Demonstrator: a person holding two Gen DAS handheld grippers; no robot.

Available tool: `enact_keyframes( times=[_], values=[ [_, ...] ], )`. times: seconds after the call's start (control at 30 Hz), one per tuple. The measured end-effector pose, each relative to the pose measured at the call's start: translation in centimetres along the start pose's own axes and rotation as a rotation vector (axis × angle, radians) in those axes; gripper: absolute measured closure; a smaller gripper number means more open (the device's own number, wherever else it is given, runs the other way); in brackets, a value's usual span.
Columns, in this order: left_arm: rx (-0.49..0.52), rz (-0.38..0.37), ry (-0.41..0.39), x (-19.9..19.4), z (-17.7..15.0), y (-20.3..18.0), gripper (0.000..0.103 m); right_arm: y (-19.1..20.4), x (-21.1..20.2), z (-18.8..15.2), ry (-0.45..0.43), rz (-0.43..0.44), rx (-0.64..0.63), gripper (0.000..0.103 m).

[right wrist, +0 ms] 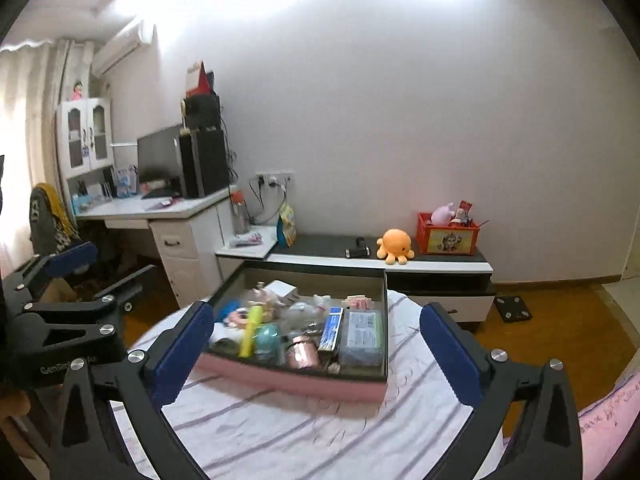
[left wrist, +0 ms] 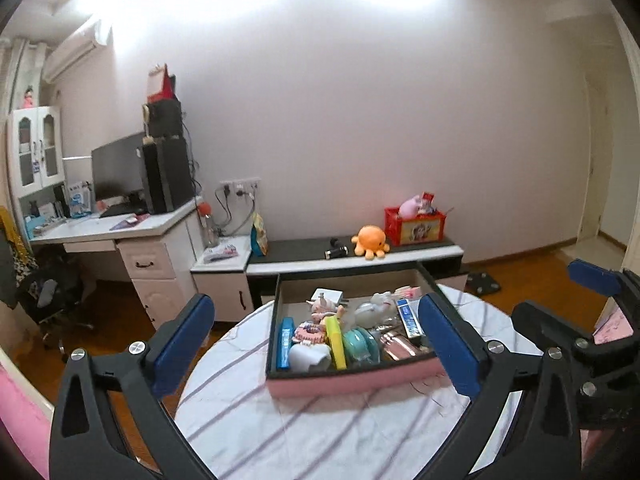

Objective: Organize rigid objects

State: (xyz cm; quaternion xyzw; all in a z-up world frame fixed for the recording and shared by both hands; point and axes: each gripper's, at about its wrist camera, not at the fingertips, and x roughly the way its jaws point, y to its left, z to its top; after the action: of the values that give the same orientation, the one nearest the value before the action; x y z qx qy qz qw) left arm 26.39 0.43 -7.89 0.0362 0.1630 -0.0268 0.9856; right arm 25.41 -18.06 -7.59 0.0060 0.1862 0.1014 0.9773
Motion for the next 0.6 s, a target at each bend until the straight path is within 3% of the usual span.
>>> enact_keyframes(
  times=[0.17,0.37,0.6],
  values=[
    [0.01,-0.016,-0.066,-6.2,-0.8,-0.7,0.0,1.4,-6.1,-1.0,-0.057,-0.027,0.001,0.0],
    [0.036,0.03,-0.126,-12.0,-1.7,-2.1,0.0,2.3,-11.7,-2.0,-0.122,-0.046,0.004,0.0],
    [-0.003,0.022,-0.194,-17.0,-1.9,-1.9,0.0,3.1,-16.1,-2.4,-0.173,-0.068,0.007,0.0]
  ],
)
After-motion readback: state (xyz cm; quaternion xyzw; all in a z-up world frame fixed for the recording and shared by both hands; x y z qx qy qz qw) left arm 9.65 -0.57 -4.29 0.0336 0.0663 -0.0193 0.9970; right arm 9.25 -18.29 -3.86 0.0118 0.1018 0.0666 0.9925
